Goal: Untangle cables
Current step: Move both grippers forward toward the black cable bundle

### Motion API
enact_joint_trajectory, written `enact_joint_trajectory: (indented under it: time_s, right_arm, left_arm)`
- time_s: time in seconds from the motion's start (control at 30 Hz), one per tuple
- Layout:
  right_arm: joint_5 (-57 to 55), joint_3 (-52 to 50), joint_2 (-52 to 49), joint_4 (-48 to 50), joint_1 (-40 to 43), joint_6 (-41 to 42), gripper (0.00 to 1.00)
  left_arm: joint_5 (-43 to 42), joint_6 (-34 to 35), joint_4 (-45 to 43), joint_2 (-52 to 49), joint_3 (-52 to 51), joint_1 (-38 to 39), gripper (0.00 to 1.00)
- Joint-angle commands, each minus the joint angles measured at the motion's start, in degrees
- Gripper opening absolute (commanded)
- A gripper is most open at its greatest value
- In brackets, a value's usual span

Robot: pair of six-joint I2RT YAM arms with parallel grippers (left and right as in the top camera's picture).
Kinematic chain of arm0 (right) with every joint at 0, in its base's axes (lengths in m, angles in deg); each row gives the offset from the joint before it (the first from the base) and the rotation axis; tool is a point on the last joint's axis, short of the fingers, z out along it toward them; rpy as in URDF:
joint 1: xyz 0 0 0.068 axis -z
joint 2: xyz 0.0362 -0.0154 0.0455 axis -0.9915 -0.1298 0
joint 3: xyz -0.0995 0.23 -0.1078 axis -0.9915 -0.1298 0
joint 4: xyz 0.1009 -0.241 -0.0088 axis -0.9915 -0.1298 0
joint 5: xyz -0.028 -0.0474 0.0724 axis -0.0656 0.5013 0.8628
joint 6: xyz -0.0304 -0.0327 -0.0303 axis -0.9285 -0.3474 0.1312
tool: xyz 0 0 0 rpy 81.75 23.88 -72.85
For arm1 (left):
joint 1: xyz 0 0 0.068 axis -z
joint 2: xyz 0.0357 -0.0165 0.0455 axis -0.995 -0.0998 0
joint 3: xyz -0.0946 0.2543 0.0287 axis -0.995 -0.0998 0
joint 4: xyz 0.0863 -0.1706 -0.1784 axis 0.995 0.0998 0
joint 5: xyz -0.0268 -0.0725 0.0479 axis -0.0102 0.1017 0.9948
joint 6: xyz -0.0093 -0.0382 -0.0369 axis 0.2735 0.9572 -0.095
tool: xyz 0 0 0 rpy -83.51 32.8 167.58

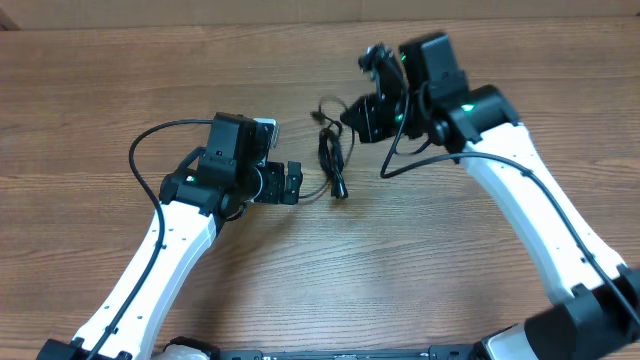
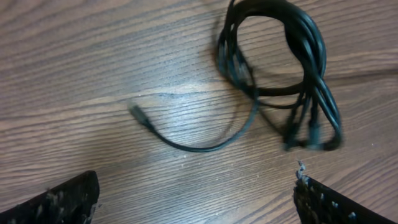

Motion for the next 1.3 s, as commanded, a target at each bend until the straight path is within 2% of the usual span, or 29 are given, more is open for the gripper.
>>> enact_joint_trajectory:
  time_s: [0.0, 0.13, 0.27, 0.4, 0.57, 0.6, 0.67, 0.7, 0.77, 0.87, 0.93, 1.17, 1.27]
  right_arm:
    - [7.1, 3.8, 3.0, 0.9, -0.1, 0.0, 0.04]
    - [19.5, 4.1, 3.2, 6.4, -0.1, 0.5, 0.04]
    - [16.4, 4.1, 3.2, 8.9, -0.1, 1.8, 0.04]
    - [0.7, 4.1, 3.2, 5.7, -0.1, 1.9, 0.04]
    - [-31.6, 4.1, 3.2, -0.7, -0.1, 10.9, 0.04]
    - [-38.1, 4.1, 3.2, -2.2, -0.1, 12.9, 0.08]
    - [-45.9, 4.1, 3.2, -4.7, 0.0, 14.5, 0.24]
    - [-48.0, 4.1, 3.2, -5.7, 0.1, 14.7, 0.27]
    - [-48.0, 4.1, 3.2, -7.0, 0.4, 14.6, 0.37]
    - [-47.5, 4.1, 3.2, -10.2, 0.4, 14.6, 0.65]
    - [-46.9, 4.1, 3.2, -12.3, 0.4, 14.7, 0.69]
    - [-39.7, 4.1, 3.2, -16.4, 1.0, 15.1, 0.72]
    - [-34.6, 4.1, 3.2, -16.5, 2.8, 15.5, 0.74]
  left_arm:
    - [0.1, 2.3, -0.4, -2.0, 1.4, 0.4, 0.99]
    - [-1.7, 2.3, -0.7, -4.0, 1.4, 0.4, 0.98]
    - [-2.9, 2.3, -1.3, -4.5, 1.4, 0.4, 0.96]
    - [-2.9, 2.3, -1.2, -4.5, 1.4, 0.4, 0.87]
    - [-2.9, 2.3, -1.0, -4.5, 1.4, 0.4, 0.74]
    - [-3.1, 2.3, -1.0, -4.5, 1.4, 0.4, 0.74]
    - [-4.8, 2.3, -1.1, -4.5, 1.4, 0.4, 0.72]
    - [-5.7, 2.3, -1.1, -4.5, 1.4, 0.4, 0.72]
    - [-7.5, 2.3, -1.0, -4.5, 1.4, 0.4, 0.75]
    - [-7.8, 2.3, 0.0, -4.8, 1.3, 0.5, 0.8]
    - [-7.8, 2.3, 0.7, -5.4, 1.2, 0.5, 0.8]
    - [-8.0, 2.5, -0.1, -11.1, 1.2, 1.6, 0.8]
    - [-9.1, 11.0, -2.3, -14.1, 1.2, 2.5, 0.8]
